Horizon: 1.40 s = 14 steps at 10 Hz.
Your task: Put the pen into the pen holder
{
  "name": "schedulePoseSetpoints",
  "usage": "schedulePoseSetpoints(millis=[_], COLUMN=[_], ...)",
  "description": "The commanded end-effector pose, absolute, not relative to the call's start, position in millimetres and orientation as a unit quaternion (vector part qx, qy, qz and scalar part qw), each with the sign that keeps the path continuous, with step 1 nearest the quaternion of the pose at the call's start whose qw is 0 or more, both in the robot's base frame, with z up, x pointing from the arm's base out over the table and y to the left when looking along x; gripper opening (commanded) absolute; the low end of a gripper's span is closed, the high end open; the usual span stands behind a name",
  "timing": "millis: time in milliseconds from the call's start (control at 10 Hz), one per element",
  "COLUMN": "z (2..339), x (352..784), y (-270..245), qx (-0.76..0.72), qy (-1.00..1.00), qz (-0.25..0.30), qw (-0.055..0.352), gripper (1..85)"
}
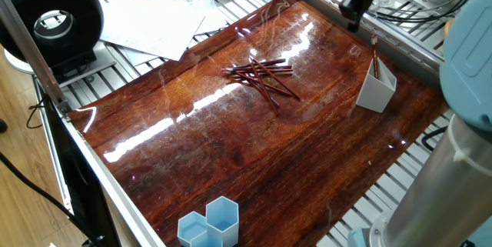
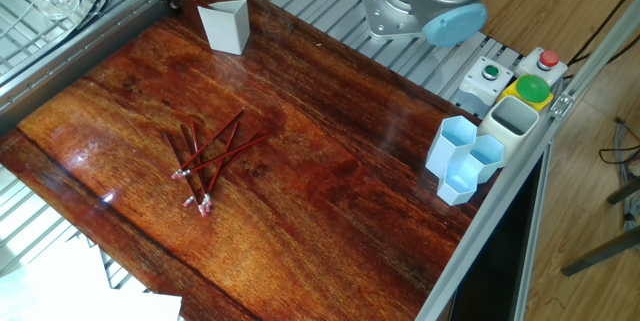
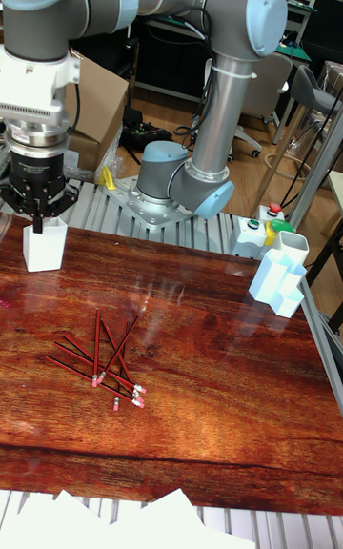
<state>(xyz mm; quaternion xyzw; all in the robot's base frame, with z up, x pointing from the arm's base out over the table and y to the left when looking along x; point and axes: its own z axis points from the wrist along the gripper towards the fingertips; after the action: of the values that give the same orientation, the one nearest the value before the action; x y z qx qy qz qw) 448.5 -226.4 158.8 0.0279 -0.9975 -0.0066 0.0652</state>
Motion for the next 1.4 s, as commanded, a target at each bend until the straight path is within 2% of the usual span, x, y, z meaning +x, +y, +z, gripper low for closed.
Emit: schedulePoseSetpoints(millis=[0, 200, 400, 600, 800, 900, 1300], z=[161.9, 177.2, 180.2, 166.2, 167.8, 168.8, 167.1], x=[426.7, 432.5, 430.0, 388.2, 367.3, 367.8, 380.3], y=[-252.3, -292.7, -299.3, -275.4, -260.9, -247.8, -237.9], qx=[0.022, 0.079, 0.086, 0.058, 0.039, 0.019, 0.006], qy=[-0.997, -0.991, -0.99, -0.993, -0.99, -0.99, -0.991], qz=[0.026, 0.088, 0.087, 0.0, -0.036, -0.058, -0.076], qw=[0.075, 0.063, 0.067, 0.098, 0.131, 0.13, 0.106], gripper=[1.0, 1.0, 1.0, 1.0, 1.0, 1.0, 1.0])
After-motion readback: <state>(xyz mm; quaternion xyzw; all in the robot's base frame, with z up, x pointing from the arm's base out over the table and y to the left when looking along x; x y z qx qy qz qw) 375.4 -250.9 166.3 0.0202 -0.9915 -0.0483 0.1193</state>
